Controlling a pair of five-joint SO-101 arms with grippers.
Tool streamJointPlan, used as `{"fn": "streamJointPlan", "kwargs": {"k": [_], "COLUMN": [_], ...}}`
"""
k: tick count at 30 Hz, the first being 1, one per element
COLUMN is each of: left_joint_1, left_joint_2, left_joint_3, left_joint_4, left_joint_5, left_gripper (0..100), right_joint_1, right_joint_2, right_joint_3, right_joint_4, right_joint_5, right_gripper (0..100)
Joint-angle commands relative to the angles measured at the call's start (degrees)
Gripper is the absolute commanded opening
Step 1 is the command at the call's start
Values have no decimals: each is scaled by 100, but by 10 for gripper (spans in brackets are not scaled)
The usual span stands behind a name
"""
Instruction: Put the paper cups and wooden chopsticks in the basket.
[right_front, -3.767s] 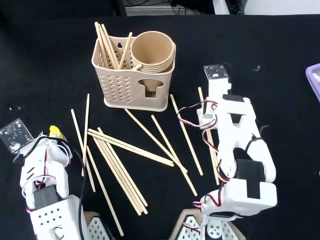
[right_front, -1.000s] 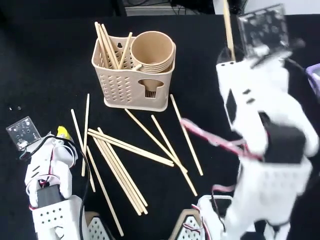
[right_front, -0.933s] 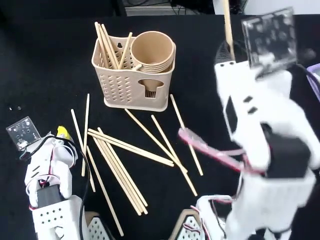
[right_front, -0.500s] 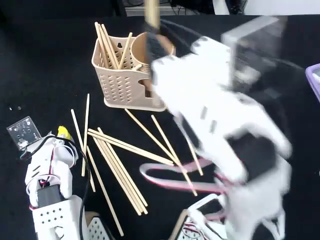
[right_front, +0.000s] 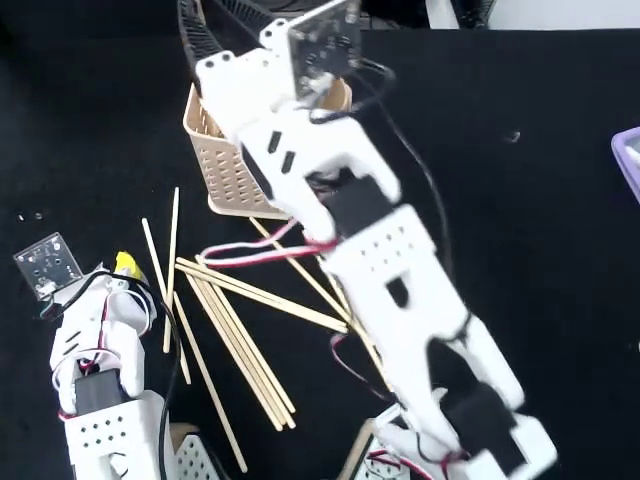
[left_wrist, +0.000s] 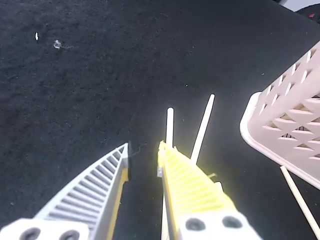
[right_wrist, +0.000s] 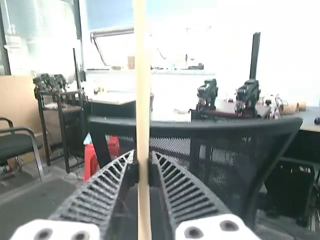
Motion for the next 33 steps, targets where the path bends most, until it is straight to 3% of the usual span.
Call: {"fn": "streamJointPlan", "kwargs": {"k": [1, 7, 27, 33], "left_joint_1": [57, 57, 57, 57], "left_joint_2": [-53, -53, -53, -53], "left_joint_3": [-66, -66, -66, -66], "left_joint_4": [-26, -26, -26, -26], "left_joint_5": [-44, -44, -44, -44], "left_gripper": [107, 107, 108, 108], "right_joint_1": [0, 26, 88, 70], "right_joint_2": [338, 971, 1455, 1420], "right_joint_3": [-224, -418, 189, 145], "right_joint_4": [-475, -844, -809, -457], "right_joint_5": [229, 756, 756, 721], "right_gripper": [11, 11, 13, 109]}}
